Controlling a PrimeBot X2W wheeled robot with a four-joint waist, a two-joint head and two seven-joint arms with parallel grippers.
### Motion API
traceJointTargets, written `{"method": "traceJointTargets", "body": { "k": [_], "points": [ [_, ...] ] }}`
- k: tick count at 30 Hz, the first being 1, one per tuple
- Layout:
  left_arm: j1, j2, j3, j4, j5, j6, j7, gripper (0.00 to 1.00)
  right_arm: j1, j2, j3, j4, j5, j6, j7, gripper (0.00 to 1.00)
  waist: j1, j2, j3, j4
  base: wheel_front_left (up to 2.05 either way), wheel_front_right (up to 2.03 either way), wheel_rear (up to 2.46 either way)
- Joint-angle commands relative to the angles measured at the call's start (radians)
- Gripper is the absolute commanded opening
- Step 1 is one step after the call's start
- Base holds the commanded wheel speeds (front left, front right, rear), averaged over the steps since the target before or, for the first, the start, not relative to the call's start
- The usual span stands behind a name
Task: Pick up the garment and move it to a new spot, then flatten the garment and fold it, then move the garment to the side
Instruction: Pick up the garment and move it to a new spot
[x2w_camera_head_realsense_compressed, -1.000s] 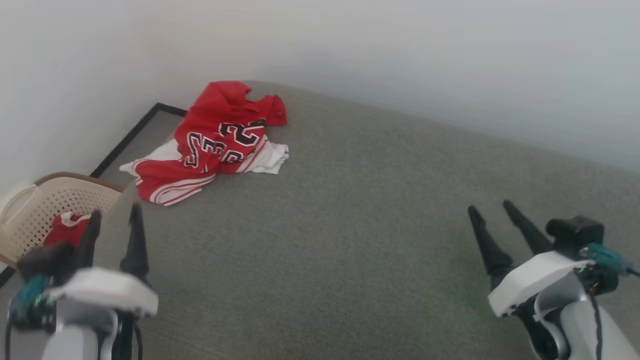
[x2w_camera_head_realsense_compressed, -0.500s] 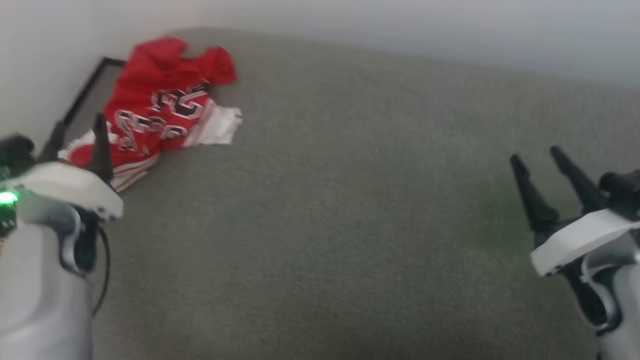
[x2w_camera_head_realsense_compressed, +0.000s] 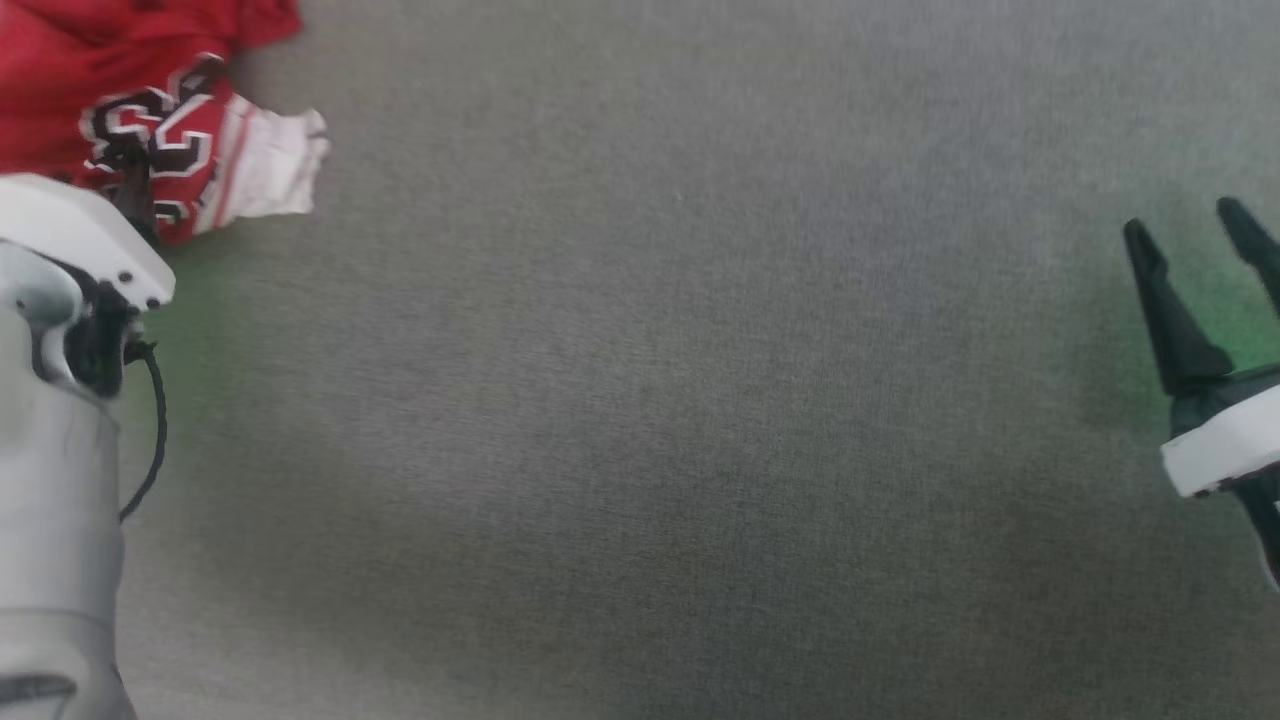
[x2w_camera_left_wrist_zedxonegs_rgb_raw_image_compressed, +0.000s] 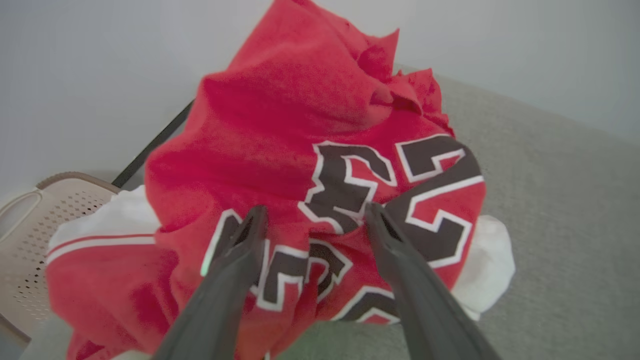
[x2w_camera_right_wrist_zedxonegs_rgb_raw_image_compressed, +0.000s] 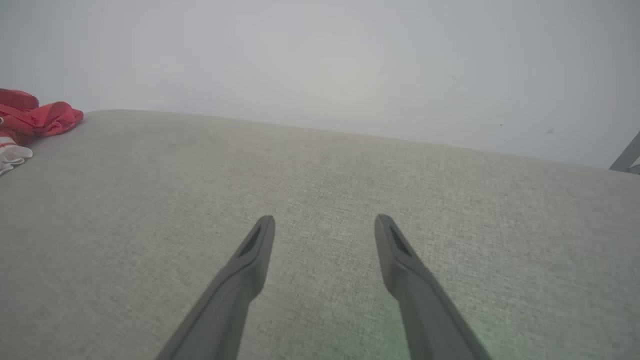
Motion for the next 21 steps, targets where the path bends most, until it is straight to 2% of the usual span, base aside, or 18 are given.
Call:
{"method": "traceJointTargets", "body": {
  "k": [1,6,10,13,16,17,18,21],
  "points": [
    [-0.043,0.007,0.006,0.043,-0.007,0.015,0.030,1.00,-0.003,-0.010,-0.006,-0.020,0.009,0.000,0.008,1.00,0.0000,0.0000,0.054,-0.018,0.00,0.00,0.00],
    [-0.126,0.002,-0.013,0.181,-0.012,0.034,0.141,1.00,0.005,-0.038,-0.038,-0.071,0.015,0.000,0.035,1.00,0.0000,0.0000,0.102,-0.017,0.00,0.00,0.00],
    [-0.162,-0.020,-0.023,0.269,-0.022,0.029,0.218,1.00,0.014,-0.051,-0.062,-0.100,0.016,0.000,0.052,1.00,0.0000,0.0000,0.125,-0.014,0.00,0.00,0.00],
    [-0.171,-0.043,-0.029,0.323,-0.031,0.028,0.258,1.00,0.020,-0.049,-0.075,-0.115,0.015,0.000,0.060,1.00,0.0000,0.0000,0.132,-0.011,0.00,0.00,0.00],
    [-0.174,-0.049,-0.039,0.346,-0.026,0.025,0.255,1.00,0.022,-0.047,-0.084,-0.121,0.014,0.000,0.065,1.00,0.0000,0.0000,0.133,-0.008,0.00,0.00,0.00],
    [-0.175,-0.046,-0.039,0.351,-0.029,0.021,0.251,0.43,0.022,-0.045,-0.085,-0.120,0.013,0.000,0.066,1.00,0.0000,0.0000,0.129,-0.007,0.00,0.00,0.00],
    [-0.180,-0.036,-0.039,0.347,-0.028,0.018,0.226,0.00,0.022,-0.043,-0.087,-0.119,0.011,0.000,0.065,1.00,0.0000,0.0000,0.125,-0.006,0.00,0.00,0.00],
    [-0.210,0.019,-0.064,0.322,0.006,0.002,0.132,0.00,0.022,-0.034,-0.092,-0.104,0.004,0.000,0.058,1.00,0.0000,0.0000,0.092,-0.001,0.00,0.00,0.00]
  ]
}}
